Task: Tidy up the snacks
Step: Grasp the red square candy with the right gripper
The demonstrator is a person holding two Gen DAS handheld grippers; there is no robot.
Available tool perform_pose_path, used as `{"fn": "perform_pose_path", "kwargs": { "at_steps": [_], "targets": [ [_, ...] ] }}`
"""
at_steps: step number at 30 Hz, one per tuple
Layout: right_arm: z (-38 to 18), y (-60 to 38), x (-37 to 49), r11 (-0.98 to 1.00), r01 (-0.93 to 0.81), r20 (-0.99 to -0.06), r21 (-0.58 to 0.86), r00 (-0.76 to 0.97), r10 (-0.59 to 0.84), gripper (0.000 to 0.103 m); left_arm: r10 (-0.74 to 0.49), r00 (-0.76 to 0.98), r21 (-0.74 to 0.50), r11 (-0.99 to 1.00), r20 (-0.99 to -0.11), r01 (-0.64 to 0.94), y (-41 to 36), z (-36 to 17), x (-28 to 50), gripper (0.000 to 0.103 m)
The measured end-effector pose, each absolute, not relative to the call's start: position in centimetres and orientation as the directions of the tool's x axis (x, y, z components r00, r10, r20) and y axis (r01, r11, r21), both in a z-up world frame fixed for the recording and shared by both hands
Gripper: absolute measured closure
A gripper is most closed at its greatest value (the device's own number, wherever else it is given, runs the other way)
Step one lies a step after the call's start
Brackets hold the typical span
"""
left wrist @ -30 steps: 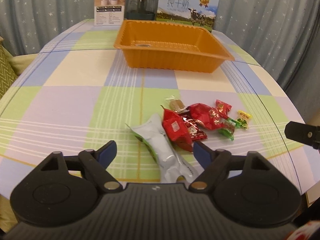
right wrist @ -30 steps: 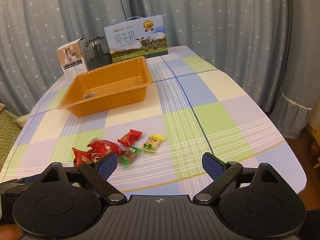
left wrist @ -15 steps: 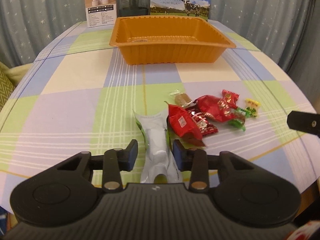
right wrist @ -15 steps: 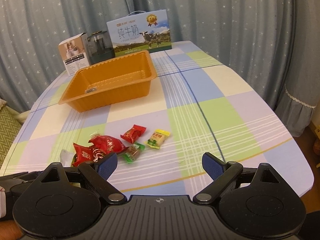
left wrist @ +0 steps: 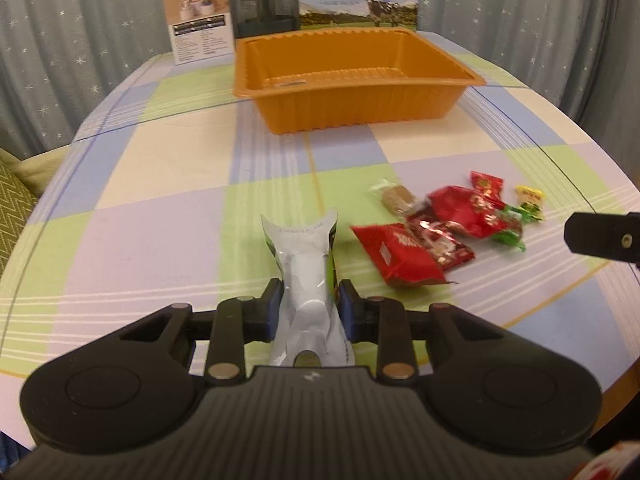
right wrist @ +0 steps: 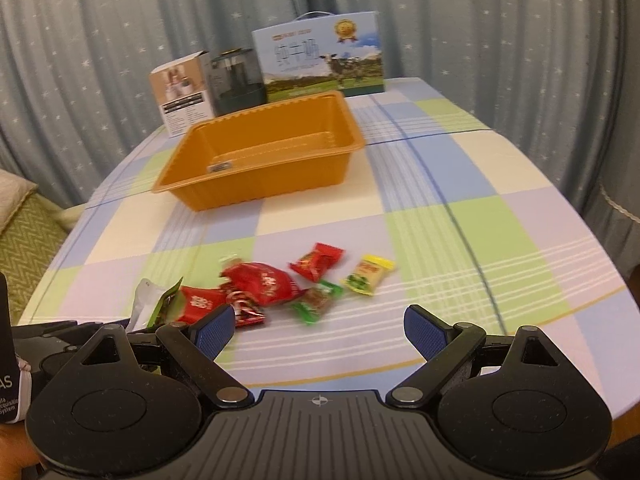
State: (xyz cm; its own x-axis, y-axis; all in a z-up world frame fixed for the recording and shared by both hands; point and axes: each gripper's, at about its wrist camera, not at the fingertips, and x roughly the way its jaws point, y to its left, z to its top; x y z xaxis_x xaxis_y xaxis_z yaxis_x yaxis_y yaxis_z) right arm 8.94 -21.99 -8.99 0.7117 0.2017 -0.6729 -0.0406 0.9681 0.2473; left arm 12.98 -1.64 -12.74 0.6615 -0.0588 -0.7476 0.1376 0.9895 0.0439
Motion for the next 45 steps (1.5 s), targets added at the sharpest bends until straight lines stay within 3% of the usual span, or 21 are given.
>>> {"fn": "perform_pose_path", "kwargs": {
  "at_steps": [1, 10, 16, 27, 30, 45],
  "targets": [
    [-9.0, -21.6, 9.2, 0.966, -0.054, -0.673, 0.254, 0.707, 0.216, 0.023, -0.057, 0.663, 0.04, 0.991, -0.747, 0.131, -1.1, -12.6, 13.0, 0.076],
    [-9.9, -17.0, 11.5, 0.936, -0.159, -0.67, 0.315, 0.66, 0.338, 0.049, -0.035, 0.67, 0.019, 0.997, -0.741, 0.073, 3.1, -11.4, 13.4, 0.076],
    [-11.1, -14.0, 13.4, 0.932, -0.205, -0.69, 0.298, 0.629, 0.359, 0.062, -0.033, 0.673, -0.005, 0.999, -0.739, 0.044, 4.7, -11.0, 13.4, 0.076],
    [-13.6, -12.1, 15.5, 0.956, -0.205, -0.743, 0.21, 0.602, 0.293, 0.067, -0.052, 0.669, -0.035, 0.999, -0.742, 0.038, 5.2, -11.3, 13.6, 0.076],
    [-13.9, -11.8, 15.6, 0.959, -0.208, -0.748, 0.192, 0.601, 0.28, 0.073, -0.054, 0.667, -0.038, 0.999, -0.744, 0.039, 5.2, -11.3, 13.6, 0.076],
    [-11.2, -12.8, 14.2, 0.957, -0.204, -0.704, 0.204, 0.649, 0.289, 0.078, -0.084, 0.674, -0.043, 0.996, -0.734, 0.077, 3.9, -10.4, 13.5, 0.076]
  ]
}}
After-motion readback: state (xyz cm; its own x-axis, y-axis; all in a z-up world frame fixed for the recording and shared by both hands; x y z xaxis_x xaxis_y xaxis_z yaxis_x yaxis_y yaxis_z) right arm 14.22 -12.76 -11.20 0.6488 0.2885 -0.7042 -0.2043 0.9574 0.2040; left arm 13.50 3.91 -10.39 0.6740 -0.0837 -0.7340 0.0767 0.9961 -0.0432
